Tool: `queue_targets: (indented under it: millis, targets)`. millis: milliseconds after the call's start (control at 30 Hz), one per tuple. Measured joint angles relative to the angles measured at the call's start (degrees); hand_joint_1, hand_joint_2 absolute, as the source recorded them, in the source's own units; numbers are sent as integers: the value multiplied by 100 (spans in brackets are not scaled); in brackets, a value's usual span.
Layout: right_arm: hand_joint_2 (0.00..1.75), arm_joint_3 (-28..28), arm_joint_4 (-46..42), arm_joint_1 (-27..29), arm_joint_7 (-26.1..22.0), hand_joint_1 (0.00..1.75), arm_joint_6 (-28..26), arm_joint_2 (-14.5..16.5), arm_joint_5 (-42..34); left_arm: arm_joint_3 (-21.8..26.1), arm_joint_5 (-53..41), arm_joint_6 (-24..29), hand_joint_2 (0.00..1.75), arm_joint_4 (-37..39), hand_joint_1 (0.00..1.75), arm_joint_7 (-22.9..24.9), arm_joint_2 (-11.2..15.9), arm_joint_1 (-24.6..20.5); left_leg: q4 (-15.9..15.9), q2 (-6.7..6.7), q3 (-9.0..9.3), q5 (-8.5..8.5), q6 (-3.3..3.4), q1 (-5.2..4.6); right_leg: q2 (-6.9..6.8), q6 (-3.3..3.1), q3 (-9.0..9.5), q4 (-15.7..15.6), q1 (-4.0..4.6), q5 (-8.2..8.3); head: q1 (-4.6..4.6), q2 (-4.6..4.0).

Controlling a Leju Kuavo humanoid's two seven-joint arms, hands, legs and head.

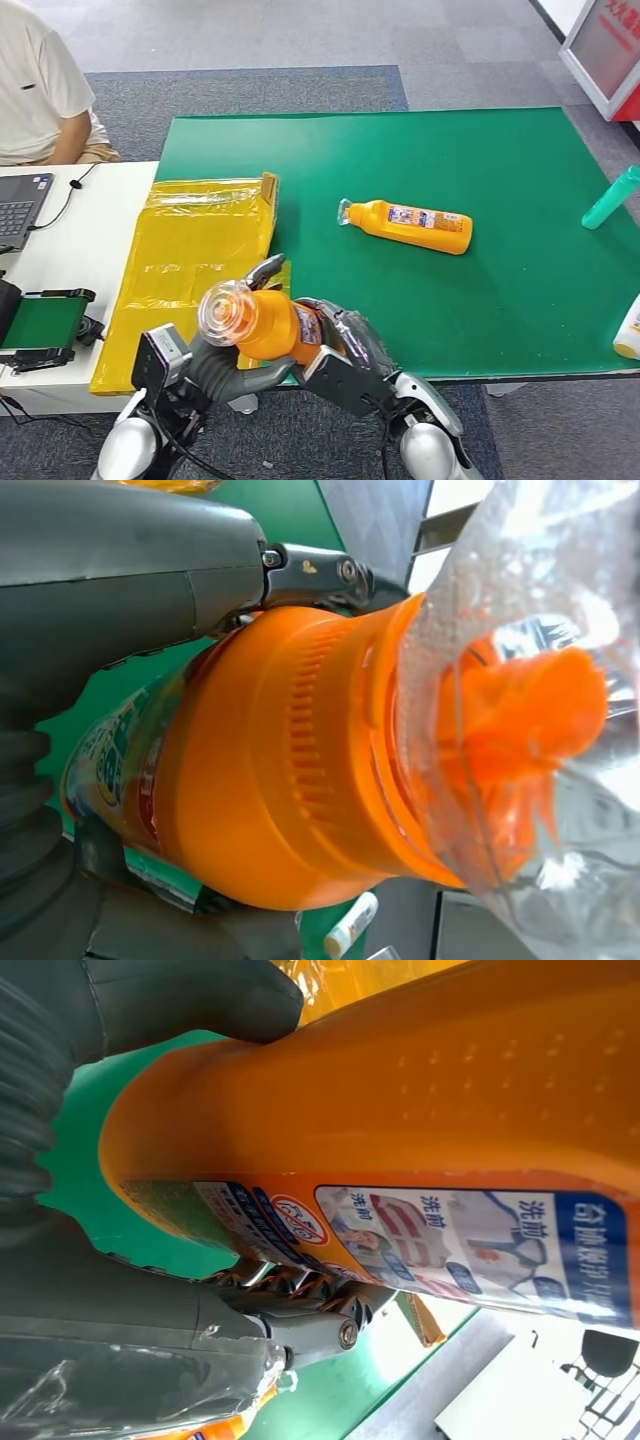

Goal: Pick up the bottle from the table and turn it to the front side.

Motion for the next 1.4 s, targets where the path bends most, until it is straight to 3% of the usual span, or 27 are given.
queue_targets:
  millis: [633,667,767,800,933,1133,1400]
  targets:
    - [175,-41,-258,152,-20,175,-45,-45,21,-65,-289,52,175,-3,175,-76,51,-20,0,0,-1,0,0,0,-1,0,2,0,0,0,-1,0]
    - [175,-43,-268,154,-20,158,-45,-45,21,-71,-327,72,175,-5,175,-90,51,-20,0,0,-1,0,0,0,-1,0,2,0,0,0,-1,0]
    - [175,-66,-311,163,-22,27,-56,-45,9,-88,-479,191,175,-31,175,-169,50,-9,0,0,-1,0,0,0,-1,0,2,0,0,0,-1,0]
    - [175,-79,-334,166,-24,0,-76,-45,-5,-88,-525,245,175,-50,175,-193,49,4,0,0,-1,0,0,0,-1,0,2,0,0,0,-1,0]
    - [175,-173,-456,167,-26,0,-206,-43,-79,-19,-800,512,175,-157,175,-261,39,115,0,0,-1,0,0,0,0,0,1,0,0,0,0,0]
    - [175,-357,-655,172,32,0,-250,-25,42,332,-2127,1031,175,-343,175,-310,-77,281,0,0,-1,0,0,0,0,0,1,0,0,0,0,0]
    - [175,-630,-933,327,108,0,-240,26,186,591,-3493,1301,175,-534,175,-348,-246,335,0,0,-1,0,1,-1,0,1,0,-1,-1,0,0,0]
